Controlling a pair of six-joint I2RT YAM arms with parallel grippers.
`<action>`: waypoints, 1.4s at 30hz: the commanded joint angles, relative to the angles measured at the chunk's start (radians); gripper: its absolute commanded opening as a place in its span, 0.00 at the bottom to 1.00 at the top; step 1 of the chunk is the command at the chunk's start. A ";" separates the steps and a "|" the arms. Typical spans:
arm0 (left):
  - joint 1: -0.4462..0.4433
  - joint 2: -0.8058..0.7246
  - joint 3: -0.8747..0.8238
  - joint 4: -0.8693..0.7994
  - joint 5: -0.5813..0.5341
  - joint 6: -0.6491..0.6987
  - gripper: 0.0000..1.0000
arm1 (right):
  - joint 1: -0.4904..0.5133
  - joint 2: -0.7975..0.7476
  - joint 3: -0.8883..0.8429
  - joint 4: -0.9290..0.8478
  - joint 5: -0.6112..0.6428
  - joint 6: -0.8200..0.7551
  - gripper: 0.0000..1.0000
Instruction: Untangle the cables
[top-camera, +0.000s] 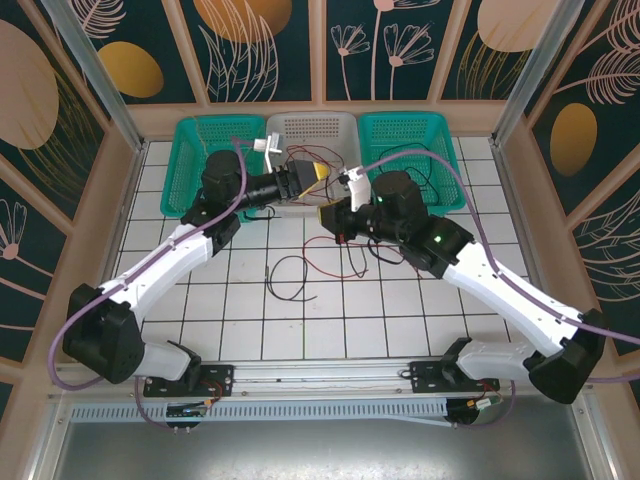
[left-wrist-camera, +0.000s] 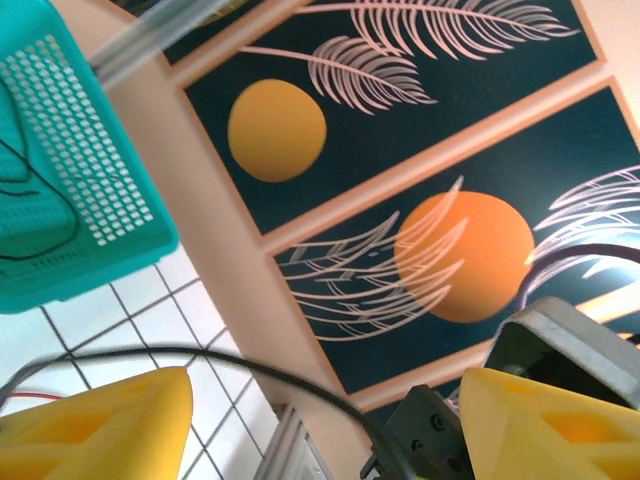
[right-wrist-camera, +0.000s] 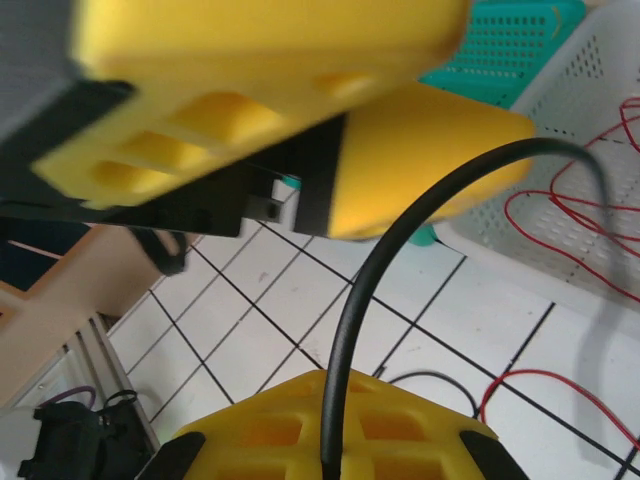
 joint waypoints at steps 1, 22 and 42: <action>0.000 0.019 -0.040 0.169 0.110 -0.103 0.69 | 0.007 -0.041 -0.024 0.084 -0.040 -0.013 0.00; -0.002 0.070 -0.124 0.645 0.104 -0.432 0.70 | 0.033 -0.018 -0.071 0.134 -0.071 0.035 0.00; -0.002 0.037 -0.163 0.323 0.157 -0.235 0.66 | 0.099 -0.009 -0.049 0.074 0.116 -0.027 0.00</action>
